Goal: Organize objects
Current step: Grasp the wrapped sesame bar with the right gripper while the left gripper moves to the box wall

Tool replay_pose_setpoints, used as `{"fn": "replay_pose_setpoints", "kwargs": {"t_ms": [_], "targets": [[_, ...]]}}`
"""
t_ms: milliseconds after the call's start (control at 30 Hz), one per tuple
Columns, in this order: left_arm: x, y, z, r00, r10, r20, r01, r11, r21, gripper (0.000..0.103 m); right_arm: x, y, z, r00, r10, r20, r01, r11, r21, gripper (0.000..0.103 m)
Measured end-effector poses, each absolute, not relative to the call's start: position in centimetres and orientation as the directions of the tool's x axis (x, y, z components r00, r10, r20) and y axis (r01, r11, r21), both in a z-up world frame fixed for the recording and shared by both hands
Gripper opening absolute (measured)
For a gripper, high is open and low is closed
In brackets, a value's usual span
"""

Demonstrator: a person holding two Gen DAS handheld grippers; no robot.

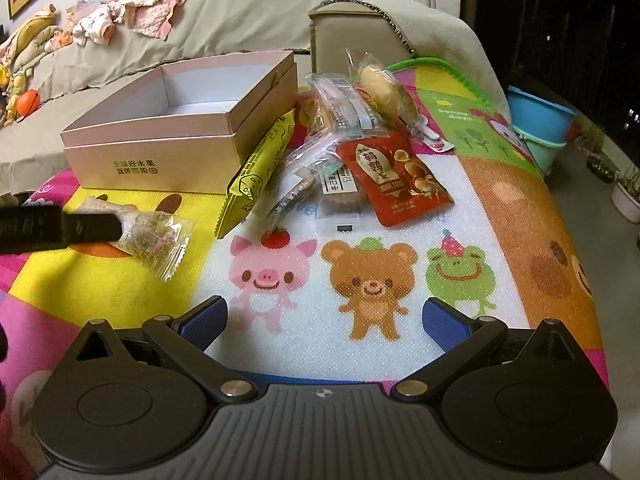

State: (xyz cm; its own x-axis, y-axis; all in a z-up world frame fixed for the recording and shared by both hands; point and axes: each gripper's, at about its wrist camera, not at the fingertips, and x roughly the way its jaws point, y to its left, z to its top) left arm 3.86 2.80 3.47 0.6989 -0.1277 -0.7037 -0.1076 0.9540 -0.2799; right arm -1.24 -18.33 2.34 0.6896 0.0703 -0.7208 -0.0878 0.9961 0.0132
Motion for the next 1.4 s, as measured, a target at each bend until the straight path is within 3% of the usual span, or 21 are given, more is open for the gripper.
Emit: {"fn": "replay_pose_setpoints", "kwargs": {"t_ms": [100, 400, 600, 667, 767, 867, 1000, 1067, 1233, 1300, 1333, 1367, 1400], "targets": [[5.2, 2.8, 3.2, 0.684, -0.117, -0.72, -0.139, 0.948, -0.286, 0.077, -1.4, -18.4, 2.3, 0.692, 0.08, -0.718, -0.102, 0.995, 0.013, 0.103], [6.1, 2.3, 2.5, 0.701, -0.025, -0.713, -0.096, 0.987, -0.13, 0.075, -1.9, -18.7, 2.4, 0.702, 0.105, -0.705, -0.125, 0.992, 0.023, 0.103], [4.3, 3.1, 3.2, 0.712, -0.001, -0.702, -0.012, 1.0, -0.014, 0.066, -2.0, -18.7, 2.4, 0.705, 0.103, -0.702, -0.123, 0.992, 0.022, 0.103], [3.6, 3.3, 3.5, 0.716, 0.016, -0.698, 0.019, 0.999, 0.042, 0.055, -2.0, -18.7, 2.4, 0.707, 0.102, -0.7, -0.122, 0.992, 0.022, 0.103], [2.7, 4.5, 4.5, 0.712, -0.041, -0.701, 0.08, 0.997, 0.023, 0.053, -2.0, -18.7, 2.4, 0.708, 0.104, -0.698, -0.122, 0.992, 0.023, 0.103], [2.4, 6.5, 7.5, 0.769, -0.098, -0.632, 0.116, 0.993, -0.012, 0.054, -2.1, -18.8, 2.4, 0.708, 0.108, -0.698, -0.125, 0.992, 0.026, 0.103], [6.0, 9.7, 10.4, 0.848, 0.018, -0.53, -0.011, 1.0, 0.017, 0.053, -2.1, -18.7, 2.4, 0.707, 0.104, -0.699, -0.124, 0.992, 0.022, 0.103], [9.6, 11.0, 9.8, 0.832, 0.053, -0.553, -0.058, 0.998, 0.008, 0.052, -2.1, -18.7, 2.4, 0.708, 0.102, -0.699, -0.123, 0.992, 0.021, 0.103], [16.8, 11.5, 5.7, 0.748, 0.004, -0.664, -0.028, 0.999, -0.025, 0.052, -2.2, -19.0, 2.5, 0.721, 0.115, -0.683, -0.105, 0.993, 0.056, 0.103], [18.1, 11.9, 4.2, 0.716, -0.035, -0.697, -0.014, 0.998, -0.064, 0.044, -2.2, -19.5, 2.6, 0.725, 0.134, -0.676, -0.097, 0.991, 0.093, 0.103], [18.5, 12.3, 3.7, 0.702, -0.053, -0.71, -0.015, 0.996, -0.089, 0.02, -2.1, -19.7, 2.7, 0.723, 0.142, -0.676, -0.099, 0.99, 0.103, 0.103], [18.3, 12.2, 3.2, 0.687, -0.046, -0.725, -0.032, 0.995, -0.093, 0.01, -2.0, -19.8, 2.8, 0.717, 0.15, -0.681, -0.108, 0.989, 0.105, 0.103], [18.4, 12.5, 2.9, 0.673, -0.044, -0.739, -0.04, 0.995, -0.097, 0.01, -1.9, -19.7, 2.9, 0.708, 0.159, -0.688, -0.122, 0.987, 0.103, 0.103]]}}
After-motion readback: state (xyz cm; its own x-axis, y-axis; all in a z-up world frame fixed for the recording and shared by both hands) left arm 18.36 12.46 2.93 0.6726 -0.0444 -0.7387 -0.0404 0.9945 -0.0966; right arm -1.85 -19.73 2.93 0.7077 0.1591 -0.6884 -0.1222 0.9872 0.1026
